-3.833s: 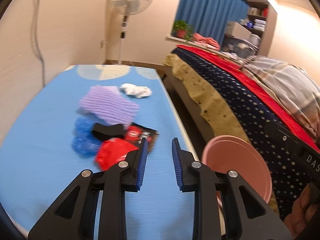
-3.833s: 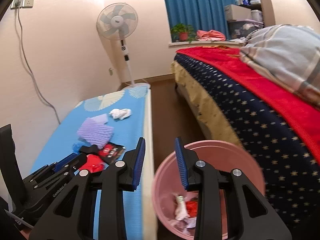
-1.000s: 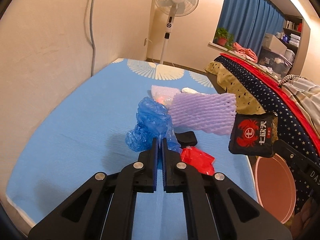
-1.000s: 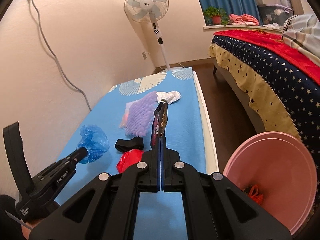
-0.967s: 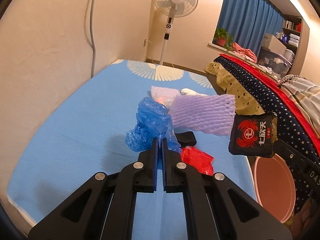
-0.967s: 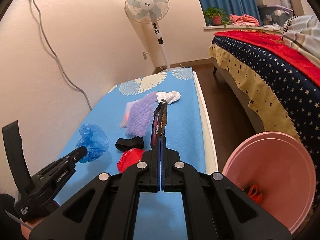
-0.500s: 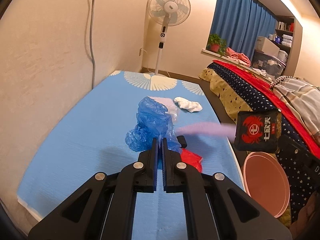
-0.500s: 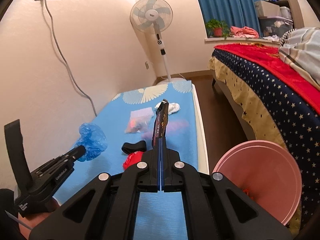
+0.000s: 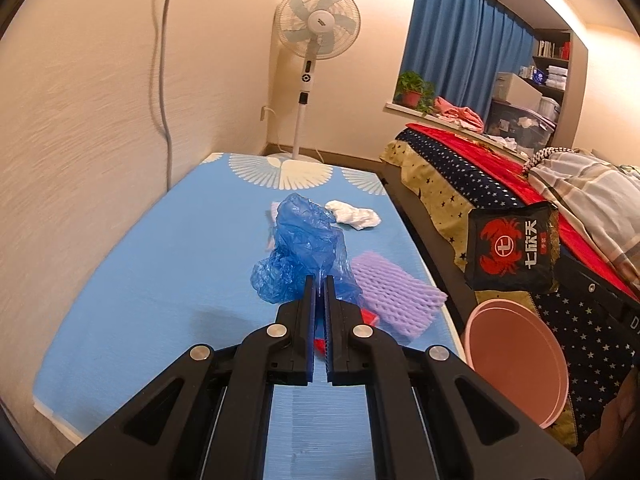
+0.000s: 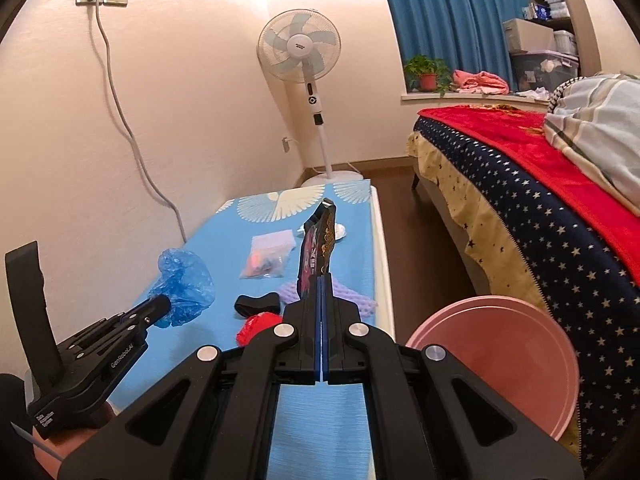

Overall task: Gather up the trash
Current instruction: 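Carry the snack packet and blue plastic over the pink bin with both tools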

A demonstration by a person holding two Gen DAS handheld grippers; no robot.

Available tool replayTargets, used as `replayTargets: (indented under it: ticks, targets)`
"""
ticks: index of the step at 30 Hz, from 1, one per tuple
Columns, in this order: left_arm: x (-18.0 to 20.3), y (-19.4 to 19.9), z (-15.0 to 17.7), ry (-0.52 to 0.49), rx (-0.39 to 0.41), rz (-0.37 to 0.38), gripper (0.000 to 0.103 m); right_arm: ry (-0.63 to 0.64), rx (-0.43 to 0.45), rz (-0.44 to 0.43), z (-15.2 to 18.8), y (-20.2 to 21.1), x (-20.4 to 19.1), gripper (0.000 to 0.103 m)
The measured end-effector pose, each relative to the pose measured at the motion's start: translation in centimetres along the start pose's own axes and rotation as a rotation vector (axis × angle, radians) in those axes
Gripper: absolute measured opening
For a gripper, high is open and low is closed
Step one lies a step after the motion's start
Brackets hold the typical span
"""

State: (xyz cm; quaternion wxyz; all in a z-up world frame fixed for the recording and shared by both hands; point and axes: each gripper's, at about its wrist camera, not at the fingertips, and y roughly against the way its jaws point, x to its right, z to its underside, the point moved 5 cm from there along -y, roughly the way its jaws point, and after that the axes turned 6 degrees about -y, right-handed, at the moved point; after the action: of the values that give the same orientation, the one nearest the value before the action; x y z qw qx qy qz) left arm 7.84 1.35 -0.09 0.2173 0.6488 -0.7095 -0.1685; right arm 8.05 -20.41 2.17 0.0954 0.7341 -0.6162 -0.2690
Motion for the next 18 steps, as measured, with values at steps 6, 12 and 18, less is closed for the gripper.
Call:
replayTargets:
  ticks: [6, 12, 18]
  targets:
    - [1.8, -0.1, -0.2, -0.027, 0.004, 0.027, 0.003, 0.009, 0.022, 0.051, -0.4, 1.1, 0.8, 0.000]
    - [3.6, -0.1, -0.2, -0.046, 0.008, 0.057, 0.003, 0.004, 0.036, 0.095, -0.8, 2.2, 2.0, 0.000]
    - [5.4, -0.1, -0.4, -0.061, 0.011, 0.091, 0.003, -0.007, 0.047, 0.134, -1.3, 3.3, 3.6, 0.000]
